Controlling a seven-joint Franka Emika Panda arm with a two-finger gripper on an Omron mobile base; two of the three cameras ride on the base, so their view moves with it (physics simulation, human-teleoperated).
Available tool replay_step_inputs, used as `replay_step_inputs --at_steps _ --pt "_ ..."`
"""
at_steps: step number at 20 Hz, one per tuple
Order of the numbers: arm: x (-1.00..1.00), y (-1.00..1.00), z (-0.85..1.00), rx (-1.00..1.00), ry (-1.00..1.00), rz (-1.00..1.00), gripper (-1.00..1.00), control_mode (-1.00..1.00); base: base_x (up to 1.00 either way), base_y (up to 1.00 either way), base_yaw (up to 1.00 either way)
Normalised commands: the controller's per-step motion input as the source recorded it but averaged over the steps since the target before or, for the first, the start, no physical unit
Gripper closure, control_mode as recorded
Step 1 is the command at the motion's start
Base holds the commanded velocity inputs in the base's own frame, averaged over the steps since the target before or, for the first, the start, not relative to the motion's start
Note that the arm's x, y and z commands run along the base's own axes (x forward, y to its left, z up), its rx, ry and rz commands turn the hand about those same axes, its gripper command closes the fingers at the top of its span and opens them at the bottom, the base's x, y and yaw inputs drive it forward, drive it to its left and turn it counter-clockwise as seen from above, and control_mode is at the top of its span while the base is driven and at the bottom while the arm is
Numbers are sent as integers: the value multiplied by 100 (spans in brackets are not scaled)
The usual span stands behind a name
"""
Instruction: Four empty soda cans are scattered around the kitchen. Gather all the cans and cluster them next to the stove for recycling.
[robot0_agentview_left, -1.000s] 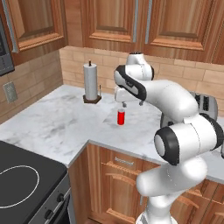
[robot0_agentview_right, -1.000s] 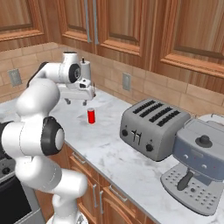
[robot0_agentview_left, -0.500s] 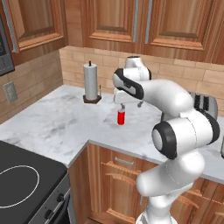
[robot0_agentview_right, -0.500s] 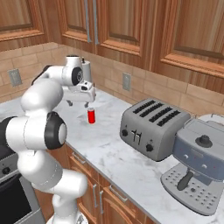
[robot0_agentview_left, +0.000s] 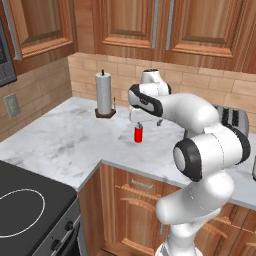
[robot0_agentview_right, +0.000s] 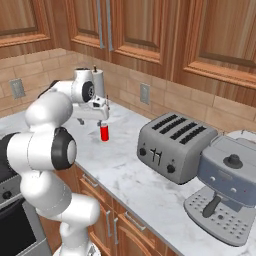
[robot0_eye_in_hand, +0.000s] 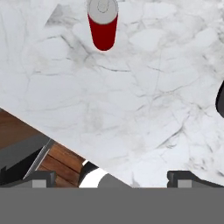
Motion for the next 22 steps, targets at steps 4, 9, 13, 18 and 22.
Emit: replay_step_inputs --at_steps 4,9,13,18,22 --pt "14 0 -12 0 -1 -2 -100 -100 0 0 0" --pt "15 0 -5 0 0 -2 -100 -100 0 0 0" --pt "19 0 -1 0 0 -3 -100 -100 0 0 0" --pt "23 0 -2 1 0 -3 -100 -100 0 0 0" --pt "23 0 -10 0 0 -3 -100 -100 0 0 0"
